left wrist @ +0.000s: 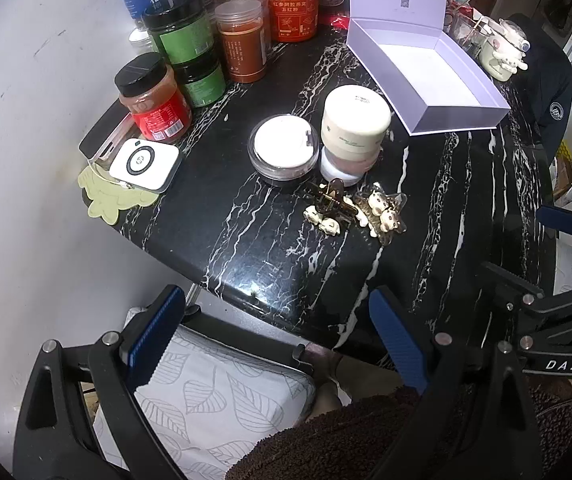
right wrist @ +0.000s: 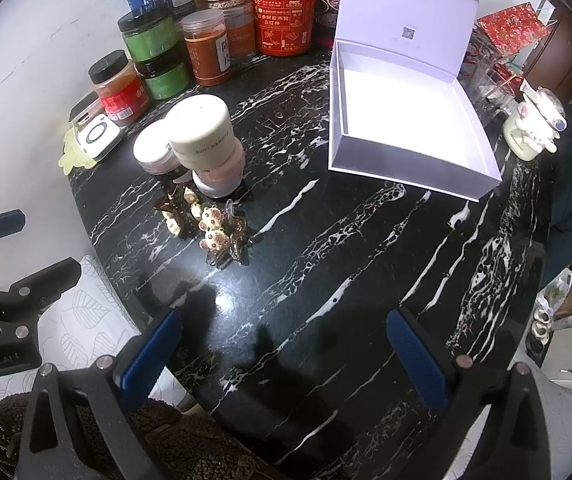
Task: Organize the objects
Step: 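Move both tools toward the two hair clips beside the cosmetic jars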
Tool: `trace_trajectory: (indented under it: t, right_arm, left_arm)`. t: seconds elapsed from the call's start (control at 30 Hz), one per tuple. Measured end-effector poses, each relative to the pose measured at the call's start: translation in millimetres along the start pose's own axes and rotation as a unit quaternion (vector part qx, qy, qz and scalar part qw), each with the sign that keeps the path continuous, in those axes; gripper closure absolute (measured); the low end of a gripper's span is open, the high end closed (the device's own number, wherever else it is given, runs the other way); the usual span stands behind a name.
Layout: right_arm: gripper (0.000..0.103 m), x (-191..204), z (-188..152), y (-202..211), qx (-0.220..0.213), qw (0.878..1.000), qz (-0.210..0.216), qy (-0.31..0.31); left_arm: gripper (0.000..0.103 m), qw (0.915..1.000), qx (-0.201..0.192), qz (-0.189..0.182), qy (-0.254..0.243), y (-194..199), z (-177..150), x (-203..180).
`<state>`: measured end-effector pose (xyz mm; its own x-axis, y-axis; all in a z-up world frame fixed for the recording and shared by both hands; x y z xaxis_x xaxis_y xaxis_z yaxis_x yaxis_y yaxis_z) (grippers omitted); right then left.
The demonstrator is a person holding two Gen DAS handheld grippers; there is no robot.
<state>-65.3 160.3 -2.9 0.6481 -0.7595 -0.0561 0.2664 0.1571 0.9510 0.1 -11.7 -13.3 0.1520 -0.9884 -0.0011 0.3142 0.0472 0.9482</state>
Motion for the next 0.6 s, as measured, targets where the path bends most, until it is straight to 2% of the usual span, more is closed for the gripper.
trace_trajectory:
  t: [0.6]
  right_arm:
    - [0.0,-2.9,-0.9,-2.2,0.002,1.0,0.002,0.002]
  left_arm:
    - [0.01,1.0,0.002,0.001,0.002,-0.7,-0.3,-0.7]
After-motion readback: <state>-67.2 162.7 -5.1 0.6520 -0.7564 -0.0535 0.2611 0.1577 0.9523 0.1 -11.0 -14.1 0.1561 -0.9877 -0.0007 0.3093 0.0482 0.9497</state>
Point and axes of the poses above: each gripper's, at about its wrist camera, not at the fingertips, and y roughly against the way its jaws point, x to its left, z to its top, the point moved 3 cm from there along -y, roughly the way its jaws point, and after that the axes turned 5 degrees about y, right-handed, at the moved point
